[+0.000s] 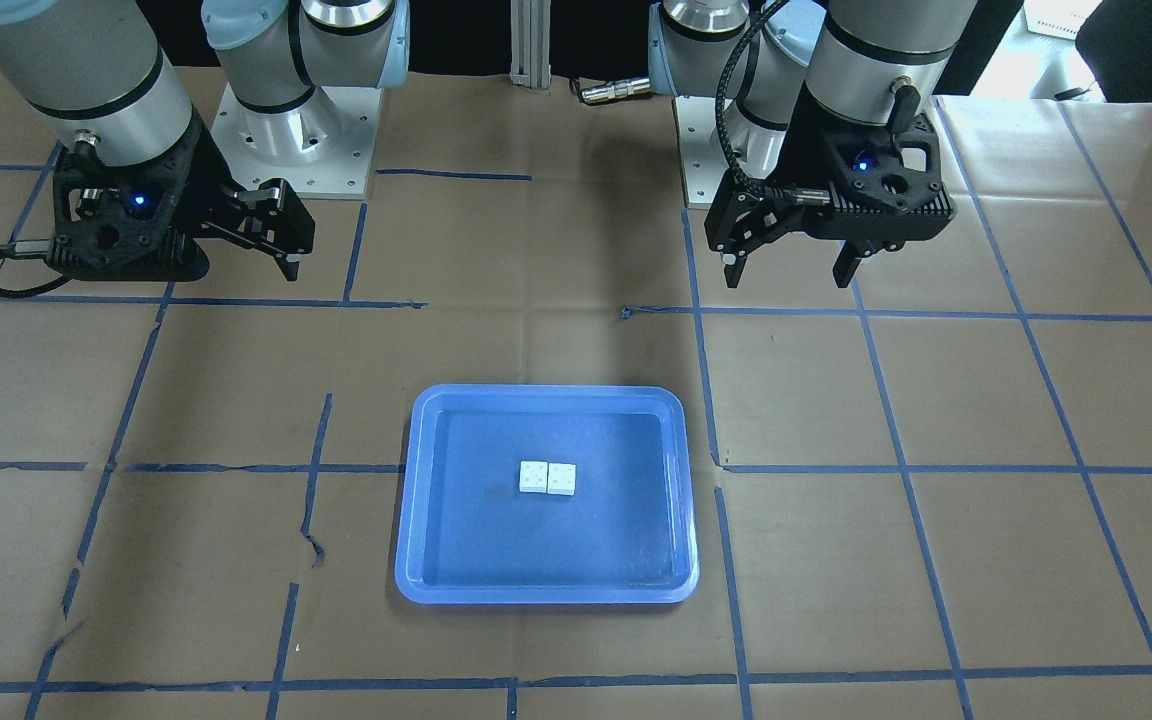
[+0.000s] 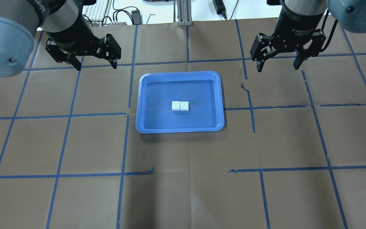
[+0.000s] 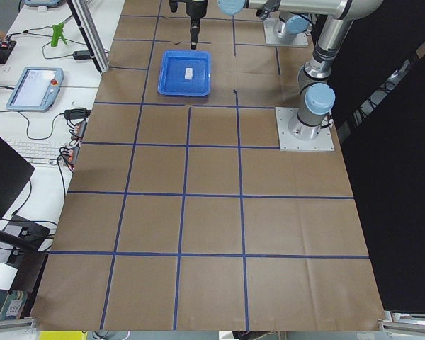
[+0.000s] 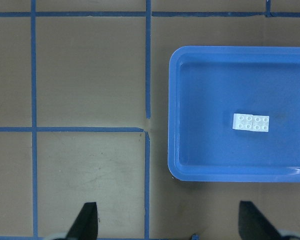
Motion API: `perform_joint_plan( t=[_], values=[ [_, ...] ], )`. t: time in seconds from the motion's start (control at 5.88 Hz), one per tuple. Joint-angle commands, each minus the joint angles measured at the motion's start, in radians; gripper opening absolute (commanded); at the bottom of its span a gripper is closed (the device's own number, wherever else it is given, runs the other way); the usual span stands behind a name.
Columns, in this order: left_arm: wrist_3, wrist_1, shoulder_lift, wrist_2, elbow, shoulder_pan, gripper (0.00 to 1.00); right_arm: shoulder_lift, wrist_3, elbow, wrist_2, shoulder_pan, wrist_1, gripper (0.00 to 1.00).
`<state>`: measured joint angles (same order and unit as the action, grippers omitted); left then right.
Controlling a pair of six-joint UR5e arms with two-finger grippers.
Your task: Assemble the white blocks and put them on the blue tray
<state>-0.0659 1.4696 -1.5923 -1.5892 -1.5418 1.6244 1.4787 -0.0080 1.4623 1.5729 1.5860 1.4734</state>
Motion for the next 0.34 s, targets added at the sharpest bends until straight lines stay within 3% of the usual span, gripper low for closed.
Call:
perform_joint_plan(
  t=[0.0, 0.17],
  values=[
    [0.0, 0.0, 0.0, 0.0, 0.0, 0.0, 0.99, 0.003, 0.0, 0.006, -0.001, 0.0, 0.021, 1.0],
    [0.0, 0.0, 0.0, 0.0, 0.0, 0.0, 0.99, 0.003, 0.0, 0.007, -0.001, 0.0, 0.021, 1.0]
  ],
)
